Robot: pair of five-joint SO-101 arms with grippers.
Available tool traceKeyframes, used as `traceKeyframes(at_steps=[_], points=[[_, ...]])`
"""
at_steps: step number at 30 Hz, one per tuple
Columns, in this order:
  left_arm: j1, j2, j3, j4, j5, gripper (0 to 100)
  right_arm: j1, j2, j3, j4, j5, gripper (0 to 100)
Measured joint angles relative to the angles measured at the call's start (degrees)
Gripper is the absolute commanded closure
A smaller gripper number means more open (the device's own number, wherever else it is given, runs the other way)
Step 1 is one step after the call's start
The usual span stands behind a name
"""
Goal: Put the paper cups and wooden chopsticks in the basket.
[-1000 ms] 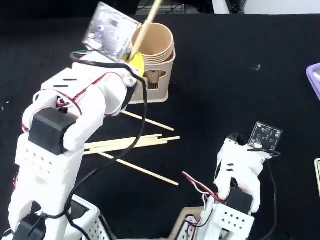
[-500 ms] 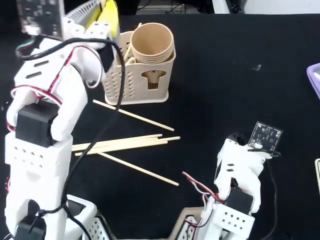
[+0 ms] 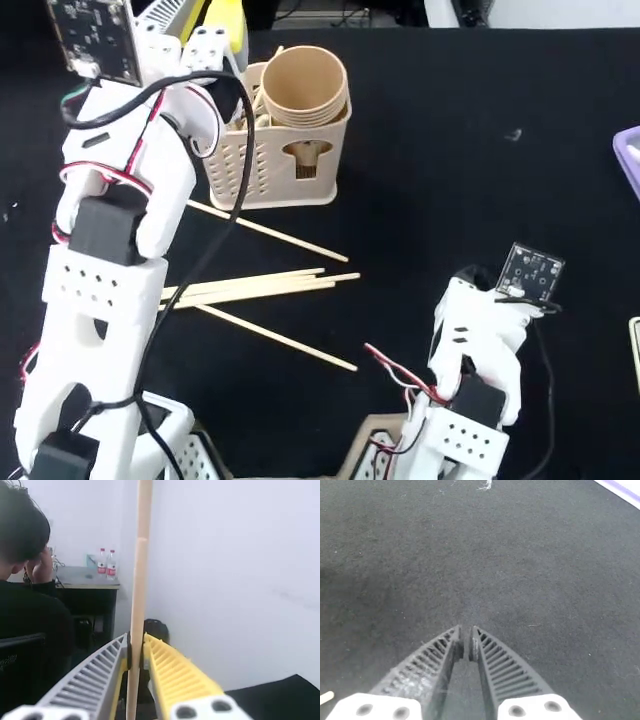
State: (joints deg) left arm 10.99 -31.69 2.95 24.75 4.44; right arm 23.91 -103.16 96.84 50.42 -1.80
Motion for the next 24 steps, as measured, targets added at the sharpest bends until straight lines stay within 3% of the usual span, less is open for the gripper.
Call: traceKeyframes(at_steps=[6, 10, 24], points=[[-0.2, 0.0, 6.0, -7.4, 0.0, 97, 0.0, 0.0, 0.0, 0.0, 0.0, 95.6], [-3.8, 0.0, 10.8, -11.5, 0.0, 97, 0.0, 0.0, 0.0, 0.0, 0.0, 95.6], [-7.1, 0.1, 23.6, -12.8, 0.0, 97, 0.0, 0.0, 0.0, 0.0, 0.0, 95.6]])
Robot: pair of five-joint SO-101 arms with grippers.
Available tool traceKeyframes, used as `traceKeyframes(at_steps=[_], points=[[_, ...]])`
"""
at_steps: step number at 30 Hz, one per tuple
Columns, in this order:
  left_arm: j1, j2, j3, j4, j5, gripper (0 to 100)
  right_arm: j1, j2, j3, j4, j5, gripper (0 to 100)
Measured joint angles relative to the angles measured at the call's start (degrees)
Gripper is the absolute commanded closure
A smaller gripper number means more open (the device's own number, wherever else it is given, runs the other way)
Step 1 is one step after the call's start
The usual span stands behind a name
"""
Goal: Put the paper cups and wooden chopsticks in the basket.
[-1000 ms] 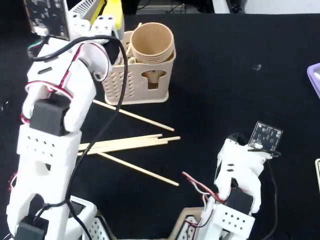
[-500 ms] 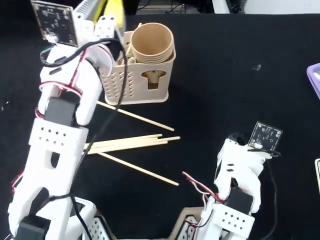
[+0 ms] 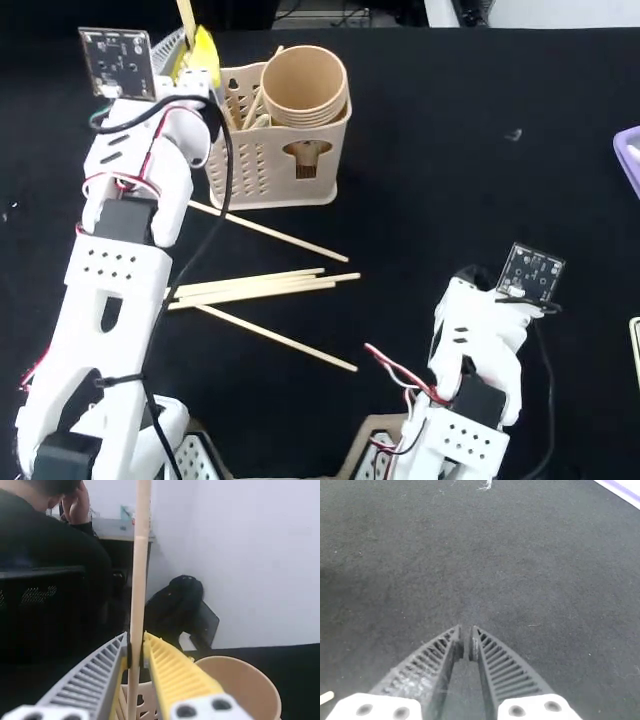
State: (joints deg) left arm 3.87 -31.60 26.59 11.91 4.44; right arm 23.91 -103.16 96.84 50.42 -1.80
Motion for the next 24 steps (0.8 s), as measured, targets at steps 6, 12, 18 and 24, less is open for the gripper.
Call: traceKeyframes(at_steps=[6, 12, 18, 24], points=[[0.0, 0.0, 1.8, 0.0, 0.0, 97, 0.0, 0.0, 0.0, 0.0, 0.0, 95.6], [0.0, 2.6, 1.8, 0.0, 0.0, 97, 0.0, 0.0, 0.0, 0.0, 0.0, 95.6], [0.0, 6.5, 1.8, 0.0, 0.4, 96, 0.0, 0.0, 0.0, 0.0, 0.0, 95.6], [0.0, 6.7, 1.2, 0.0, 7.0, 81, 0.0, 0.0, 0.0, 0.0, 0.0, 95.6]])
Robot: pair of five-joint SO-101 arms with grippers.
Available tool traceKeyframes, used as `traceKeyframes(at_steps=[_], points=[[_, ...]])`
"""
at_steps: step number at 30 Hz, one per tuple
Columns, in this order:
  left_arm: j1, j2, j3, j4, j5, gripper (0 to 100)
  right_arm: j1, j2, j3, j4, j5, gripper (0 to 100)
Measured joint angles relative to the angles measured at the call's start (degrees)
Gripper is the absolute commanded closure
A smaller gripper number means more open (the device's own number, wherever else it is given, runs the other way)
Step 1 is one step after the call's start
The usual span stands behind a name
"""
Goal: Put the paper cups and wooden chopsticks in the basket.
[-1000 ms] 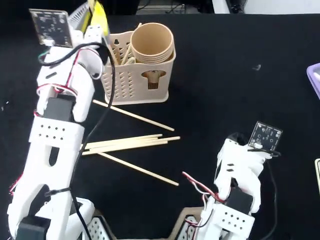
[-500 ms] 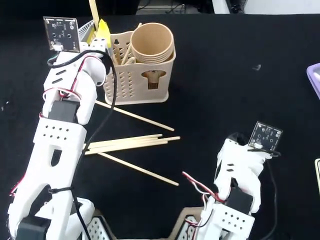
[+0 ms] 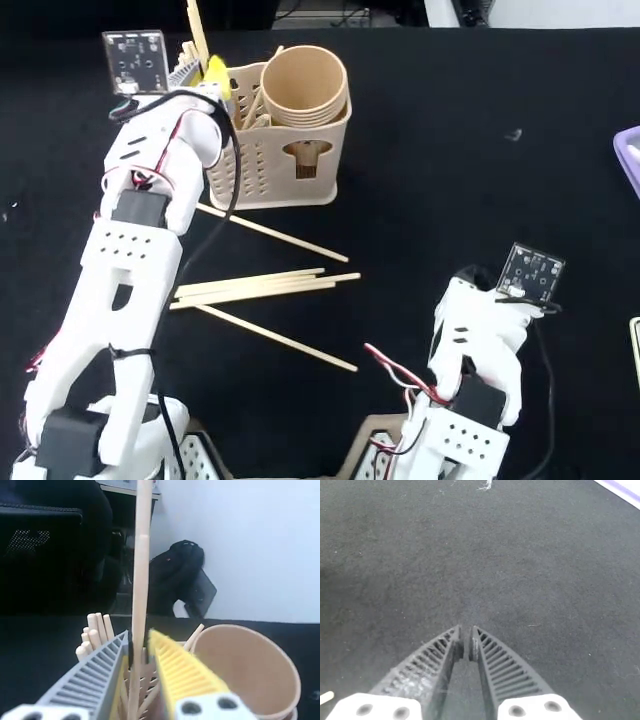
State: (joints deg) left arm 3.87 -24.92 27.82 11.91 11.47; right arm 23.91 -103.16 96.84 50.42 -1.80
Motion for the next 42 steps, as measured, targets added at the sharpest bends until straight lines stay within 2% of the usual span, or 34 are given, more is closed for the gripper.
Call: traceKeyframes(at_steps=[4, 13, 16, 20, 23, 28, 31, 34, 37, 42], points=[[0.0, 0.0, -0.2, 0.0, 4.7, 82, 0.0, 0.0, 0.0, 0.0, 0.0, 95.6], [0.0, -0.4, -3.3, 1.3, 5.9, 82, 0.0, 0.0, 0.0, 0.0, 0.0, 95.6], [0.0, -3.7, -6.2, 7.6, 5.9, 82, 0.0, 0.0, 0.0, 0.0, 0.0, 95.6], [0.4, -10.2, -10.5, 20.6, 5.6, 82, 0.0, 0.0, 0.0, 0.0, 0.0, 95.6], [4.0, -13.4, -11.9, 30.4, -1.1, 82, 0.0, 0.0, 0.0, 0.0, 0.0, 95.6], [15.2, -13.8, -11.9, 47.5, -17.3, 82, 0.0, 0.0, 0.0, 0.0, 0.0, 95.6], [19.9, -12.7, -8.9, 54.1, -24.5, 82, 0.0, 0.0, 0.0, 0.0, 0.0, 95.6], [20.8, -8.8, -2.5, 56.0, -30.2, 82, 0.0, 0.0, 0.0, 0.0, 0.0, 95.6], [20.7, -2.6, 2.8, 56.1, -32.8, 82, 0.0, 0.0, 0.0, 0.0, 0.0, 95.6], [18.3, 9.9, 4.9, 49.8, -33.4, 82, 0.0, 0.0, 0.0, 0.0, 0.0, 95.6]])
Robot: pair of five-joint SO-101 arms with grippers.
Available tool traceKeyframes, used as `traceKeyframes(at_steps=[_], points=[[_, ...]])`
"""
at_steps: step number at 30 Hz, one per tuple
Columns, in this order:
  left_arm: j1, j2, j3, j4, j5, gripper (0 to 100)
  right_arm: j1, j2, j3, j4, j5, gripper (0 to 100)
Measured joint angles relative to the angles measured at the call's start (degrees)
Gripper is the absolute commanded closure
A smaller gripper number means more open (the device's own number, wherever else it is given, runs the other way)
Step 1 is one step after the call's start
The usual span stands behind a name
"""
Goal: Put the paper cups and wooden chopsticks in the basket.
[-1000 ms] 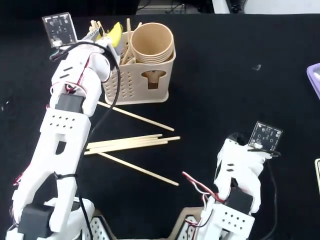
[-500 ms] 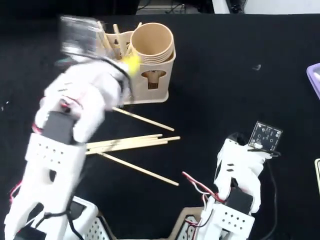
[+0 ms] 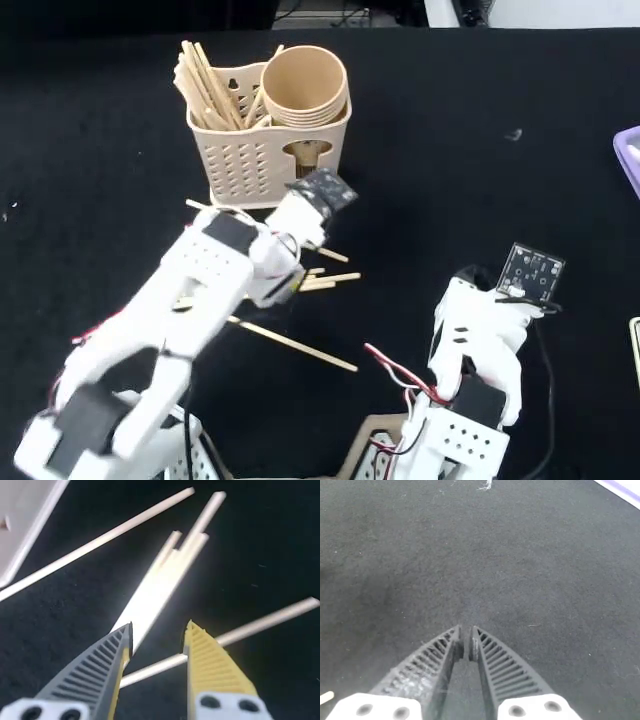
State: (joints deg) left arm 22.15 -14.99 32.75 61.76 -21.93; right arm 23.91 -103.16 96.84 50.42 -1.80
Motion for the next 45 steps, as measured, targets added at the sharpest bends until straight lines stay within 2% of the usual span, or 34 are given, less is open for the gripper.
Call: traceKeyframes(at_steps=[5, 11, 18, 37, 39, 42, 45], points=[[-2.1, 8.4, 0.0, -7.2, -2.3, 82, 0.0, 0.0, 0.0, 0.0, 0.0, 95.6], [-2.0, 11.3, 0.7, -8.0, -10.1, 82, 0.0, 0.0, 0.0, 0.0, 0.0, 95.6], [-1.9, 11.3, 0.7, -8.0, -14.7, 82, 0.0, 0.0, 0.0, 0.0, 0.0, 95.6], [-2.2, 20.4, -2.5, -8.4, -15.6, 82, 0.0, 0.0, 0.0, 0.0, 0.0, 95.6], [-2.2, 20.4, -2.5, -8.4, -15.6, 86, 0.0, 0.0, 0.0, 0.0, 0.0, 95.6], [-1.9, 20.5, -2.6, -8.2, -15.6, 97, 0.0, 0.0, 0.0, 0.0, 0.0, 95.6], [-1.6, 21.0, -3.1, -6.7, -15.6, 96, 0.0, 0.0, 0.0, 0.0, 0.0, 95.6]])
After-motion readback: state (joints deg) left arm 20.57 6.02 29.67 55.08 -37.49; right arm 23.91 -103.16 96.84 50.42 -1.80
